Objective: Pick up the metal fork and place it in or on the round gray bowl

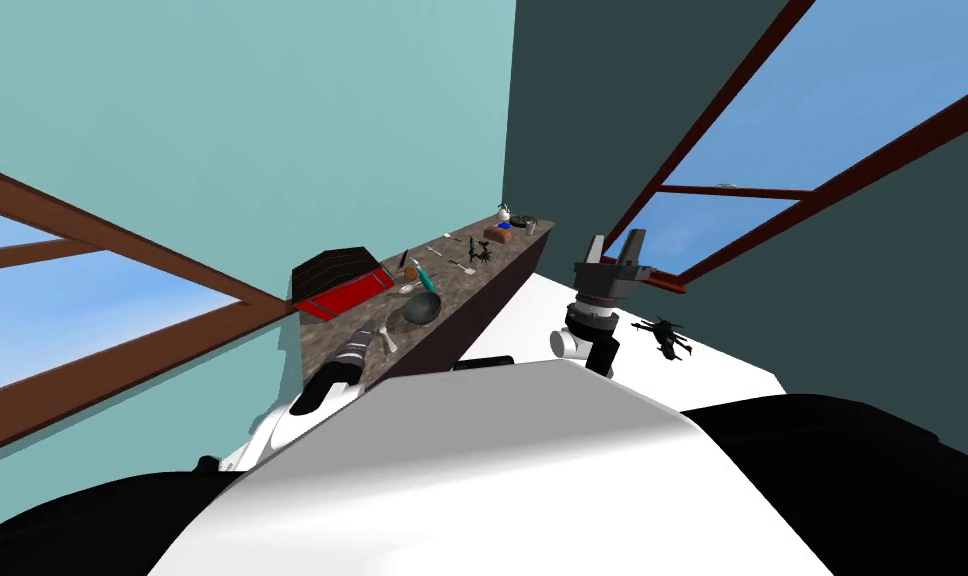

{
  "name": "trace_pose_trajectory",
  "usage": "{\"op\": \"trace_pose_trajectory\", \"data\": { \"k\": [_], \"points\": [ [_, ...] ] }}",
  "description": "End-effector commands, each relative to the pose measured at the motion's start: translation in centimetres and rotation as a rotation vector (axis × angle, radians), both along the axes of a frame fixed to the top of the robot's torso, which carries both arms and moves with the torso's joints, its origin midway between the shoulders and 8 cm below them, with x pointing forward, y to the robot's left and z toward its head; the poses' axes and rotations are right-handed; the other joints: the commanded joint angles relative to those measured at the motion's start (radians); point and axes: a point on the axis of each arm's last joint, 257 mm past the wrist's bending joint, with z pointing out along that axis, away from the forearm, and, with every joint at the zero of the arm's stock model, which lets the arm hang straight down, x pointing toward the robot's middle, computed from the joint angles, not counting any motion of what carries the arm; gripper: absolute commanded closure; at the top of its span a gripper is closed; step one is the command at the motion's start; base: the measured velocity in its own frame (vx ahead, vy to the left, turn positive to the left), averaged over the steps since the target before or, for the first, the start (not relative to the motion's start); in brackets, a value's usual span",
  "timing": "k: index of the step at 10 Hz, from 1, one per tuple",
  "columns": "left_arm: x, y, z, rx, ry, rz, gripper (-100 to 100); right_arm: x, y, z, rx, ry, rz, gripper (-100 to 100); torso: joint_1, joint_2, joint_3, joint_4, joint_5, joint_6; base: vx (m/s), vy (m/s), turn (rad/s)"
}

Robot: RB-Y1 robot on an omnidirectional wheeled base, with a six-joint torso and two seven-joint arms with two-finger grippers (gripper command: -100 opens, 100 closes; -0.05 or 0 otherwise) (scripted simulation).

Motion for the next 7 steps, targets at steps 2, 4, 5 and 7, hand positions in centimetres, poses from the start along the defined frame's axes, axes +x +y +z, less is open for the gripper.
{"op": "trace_pose_trajectory", "data": {
  "k": [2,4,5,7],
  "points": [
    [-0.8,0.5,-1.6,0.011,0.082,0.005,-100,0.0,0.0,0.0,0.0,0.0,0.0,0,-0.001,-0.001,0.0,0.0,0.0,-0.001,-0.03,0.045,-0.182],
    [-1.5,0.9,-3.3,0.029,0.167,-0.003,-100,0.0,0.0,0.0,0.0,0.0,0.0,0,-0.001,0.0,0.0,0.0,0.0,0.0,-0.055,0.073,-0.317],
    [-2.0,1.1,-4.2,0.037,0.212,-0.007,-100,0.0,0.0,0.0,0.0,0.0,0.0,0,0.001,0.0,0.0,0.0,0.0,0.0,-0.061,0.09,-0.367],
    [-2.7,1.3,-5.6,0.053,0.288,-0.02,-100,0.0,0.0,0.0,0.0,0.0,0.0,0,0.001,0.0,0.0,0.0,0.0,-0.001,-0.057,0.074,-0.199]
  ]
}}
